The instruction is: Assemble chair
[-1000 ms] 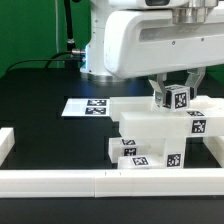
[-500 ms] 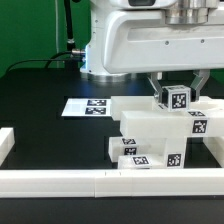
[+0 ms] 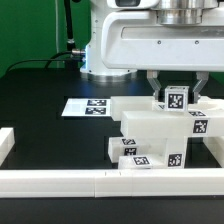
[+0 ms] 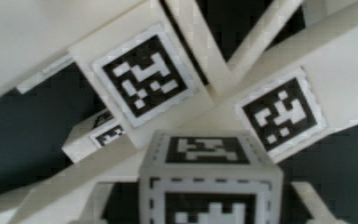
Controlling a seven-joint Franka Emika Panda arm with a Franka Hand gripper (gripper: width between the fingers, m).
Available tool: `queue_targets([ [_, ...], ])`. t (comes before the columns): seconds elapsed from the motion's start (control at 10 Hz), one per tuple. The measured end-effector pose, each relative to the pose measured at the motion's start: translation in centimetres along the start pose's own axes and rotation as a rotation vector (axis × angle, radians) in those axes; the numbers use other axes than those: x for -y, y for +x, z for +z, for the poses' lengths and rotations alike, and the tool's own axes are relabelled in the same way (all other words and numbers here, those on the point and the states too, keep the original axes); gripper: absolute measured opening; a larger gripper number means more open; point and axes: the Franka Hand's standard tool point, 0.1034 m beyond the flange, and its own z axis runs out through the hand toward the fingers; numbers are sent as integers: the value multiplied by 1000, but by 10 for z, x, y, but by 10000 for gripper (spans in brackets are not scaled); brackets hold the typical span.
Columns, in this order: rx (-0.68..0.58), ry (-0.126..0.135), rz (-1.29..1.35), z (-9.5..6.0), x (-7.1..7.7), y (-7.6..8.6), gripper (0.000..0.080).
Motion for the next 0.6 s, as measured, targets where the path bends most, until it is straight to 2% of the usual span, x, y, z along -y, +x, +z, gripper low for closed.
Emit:
queue_targets([
  [0.2, 8, 17, 143, 0, -5, 2, 282],
  [0.3, 8, 15, 212, 0, -8, 3, 282],
  [0.6, 23, 33, 515, 1, -9, 4, 282],
])
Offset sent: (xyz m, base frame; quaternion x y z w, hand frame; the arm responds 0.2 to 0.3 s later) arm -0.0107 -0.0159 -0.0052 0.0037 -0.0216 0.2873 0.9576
